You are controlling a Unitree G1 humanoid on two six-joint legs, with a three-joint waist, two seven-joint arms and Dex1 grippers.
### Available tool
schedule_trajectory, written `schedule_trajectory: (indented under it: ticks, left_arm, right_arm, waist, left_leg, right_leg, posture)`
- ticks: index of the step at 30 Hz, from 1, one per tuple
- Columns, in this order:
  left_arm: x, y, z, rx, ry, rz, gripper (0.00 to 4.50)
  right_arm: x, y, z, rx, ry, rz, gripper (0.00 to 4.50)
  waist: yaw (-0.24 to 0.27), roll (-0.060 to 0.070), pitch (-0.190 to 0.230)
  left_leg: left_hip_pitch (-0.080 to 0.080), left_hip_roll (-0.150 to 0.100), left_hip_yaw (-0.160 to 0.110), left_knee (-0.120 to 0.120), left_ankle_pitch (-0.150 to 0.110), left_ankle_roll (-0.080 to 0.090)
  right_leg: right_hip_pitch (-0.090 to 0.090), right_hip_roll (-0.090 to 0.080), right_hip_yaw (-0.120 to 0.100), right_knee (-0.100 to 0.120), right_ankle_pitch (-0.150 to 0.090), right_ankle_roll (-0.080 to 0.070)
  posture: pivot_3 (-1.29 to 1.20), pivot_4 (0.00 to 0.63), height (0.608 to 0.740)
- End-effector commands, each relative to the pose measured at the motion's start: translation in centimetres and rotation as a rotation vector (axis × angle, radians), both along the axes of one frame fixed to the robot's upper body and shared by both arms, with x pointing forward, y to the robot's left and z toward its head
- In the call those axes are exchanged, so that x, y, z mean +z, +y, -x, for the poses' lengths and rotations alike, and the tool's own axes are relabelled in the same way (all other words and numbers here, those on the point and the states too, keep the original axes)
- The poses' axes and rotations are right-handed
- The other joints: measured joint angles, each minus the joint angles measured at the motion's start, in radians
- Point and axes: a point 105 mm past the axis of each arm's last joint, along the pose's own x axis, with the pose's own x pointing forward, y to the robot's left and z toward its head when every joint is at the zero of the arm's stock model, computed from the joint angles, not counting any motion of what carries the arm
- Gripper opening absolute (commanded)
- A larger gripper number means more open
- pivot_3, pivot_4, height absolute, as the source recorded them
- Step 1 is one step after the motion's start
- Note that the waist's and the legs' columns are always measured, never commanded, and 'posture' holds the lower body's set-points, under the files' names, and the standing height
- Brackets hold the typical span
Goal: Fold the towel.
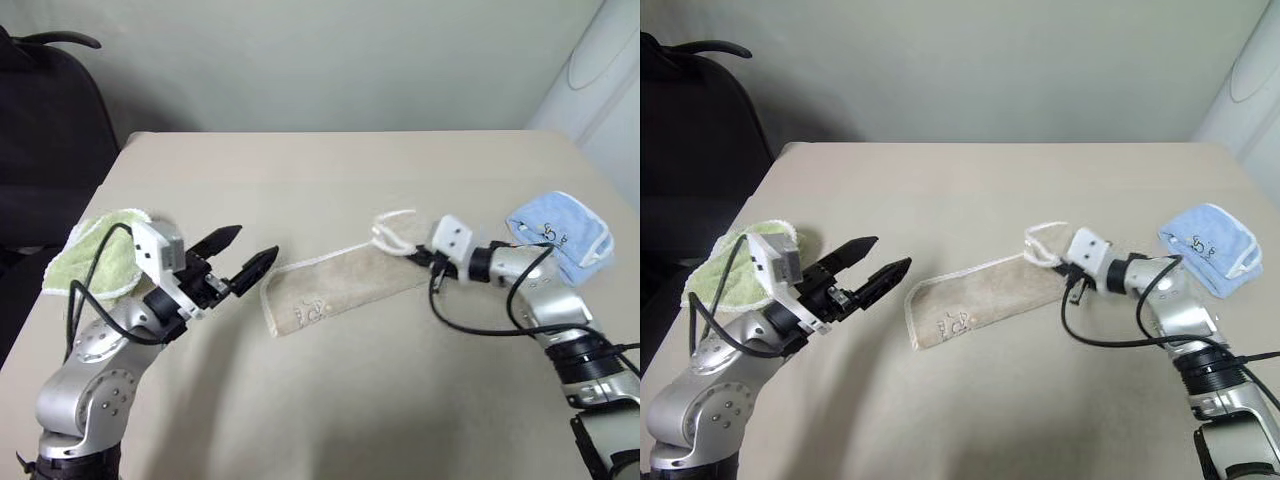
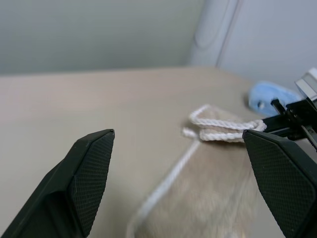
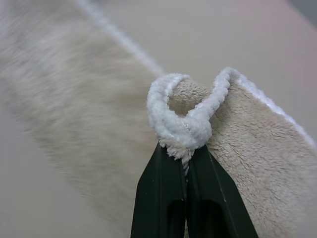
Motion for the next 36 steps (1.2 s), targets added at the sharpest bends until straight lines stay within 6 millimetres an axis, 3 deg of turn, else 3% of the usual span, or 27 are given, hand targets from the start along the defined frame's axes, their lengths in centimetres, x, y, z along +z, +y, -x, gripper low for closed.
schedule_trajectory:
  ticks: [1,4,9,12,16,21,23,27,29,31,36]
  left_arm:
    - [0.6,-0.7,0.4,-0.017,-0.044,-0.014,4.50]
    - [0.3,-0.8,0.5,-0.016,-0.035,-0.012,4.50]
    - [-0.4,-0.9,0.7,-0.011,-0.012,-0.015,4.50]
    - [-0.7,-0.9,0.9,-0.006,0.001,-0.007,4.50]
    - [-1.6,-0.1,1.3,0.029,0.043,0.014,4.50]
    - [-2.0,0.8,1.5,0.091,0.090,0.099,4.50]
    - [-1.9,1.0,1.3,0.118,0.109,0.165,4.50]
    - [-2.2,1.3,1.3,0.157,0.163,0.242,4.50]
    - [-2.7,1.5,1.7,0.179,0.209,0.247,4.50]
    - [-2.8,1.8,2.3,0.198,0.238,0.272,4.50]
    - [-3.9,1.9,4.6,0.235,0.375,0.307,4.50]
  right_arm:
    - [0.0,0.2,0.1,0.017,-0.026,0.018,0.03]
    - [-0.2,-0.3,0.7,0.032,0.029,-0.010,0.63]
    - [0.2,-1.1,1.3,0.045,0.049,-0.032,2.33]
    - [1.9,-1.5,1.6,0.054,0.038,-0.120,3.37]
    - [5.0,-2.5,2.8,0.093,0.092,-0.281,3.37]
    - [6.5,-3.4,0.8,-0.002,0.130,-0.401,2.05]
    - [5.3,-3.3,-0.6,-0.052,0.160,-0.405,1.35]
    - [0.5,-2.9,-2.4,-0.122,0.229,-0.342,0.07]
    - [-1.8,-2.7,-2.8,-0.140,0.249,-0.301,0.07]
    - [-2.8,-2.7,-3.3,-0.161,0.257,-0.310,0.07]
    - [-2.5,-2.0,-4.1,-0.157,0.234,-0.371,0.07]
  waist:
    - [0.002,0.000,0.000]
    - [0.004,-0.001,0.000]
    - [0.005,-0.001,0.000]
    - [0.006,-0.001,0.000]
    - [0.006,-0.001,0.000]
    - [0.006,-0.002,0.000]
    - [0.006,-0.002,0.000]
    - [0.009,-0.003,0.000]
    - [0.010,-0.002,0.000]
    - [0.009,-0.002,0.000]
    - [0.006,-0.002,0.000]
  left_leg:
    - [0.000,0.000,0.000,0.000,0.000,0.000]
    - [0.000,0.000,0.000,0.000,0.000,0.000]
    - [0.000,0.000,0.000,0.000,0.001,-0.001]
    - [0.000,0.000,0.000,0.000,0.001,-0.001]
    - [0.000,-0.001,0.001,-0.001,0.001,-0.002]
    - [0.000,-0.001,0.001,0.000,0.002,-0.003]
    - [0.002,0.000,0.001,-0.001,0.002,-0.003]
    - [0.005,0.000,0.001,-0.002,0.002,-0.003]
    - [0.005,0.000,0.001,-0.002,0.002,-0.003]
    - [0.004,0.000,0.001,-0.003,0.002,-0.003]
    - [0.007,0.000,0.001,-0.002,0.002,-0.003]
  right_leg:
    - [0.000,0.000,0.000,0.000,0.000,0.000]
    - [0.000,0.000,0.000,0.000,0.000,0.000]
    - [0.000,0.000,0.000,0.000,0.000,0.000]
    - [0.000,0.000,0.000,0.000,0.000,0.000]
    - [0.000,0.000,0.001,-0.001,0.000,0.000]
    - [0.001,0.001,0.001,0.000,0.000,0.001]
    - [0.002,0.001,0.001,0.000,0.000,0.001]
    - [0.004,0.001,0.001,0.000,0.000,0.001]
    - [0.003,0.001,0.001,0.000,0.000,0.001]
    - [0.003,0.001,0.001,0.000,0.000,0.001]
    - [0.006,0.001,0.001,0.000,-0.001,0.000]
  posture:
    - [0.00,0.150,0.740]
    - [0.00,0.150,0.740]
    - [0.00,0.150,0.740]
    - [0.00,0.150,0.740]
    - [0.00,0.150,0.740]
    - [0.00,0.150,0.740]
    - [0.00,0.150,0.740]
    - [0.00,0.150,0.740]
    - [0.00,0.150,0.740]
    - [0.00,0.150,0.740]
    - [0.00,0.150,0.740]
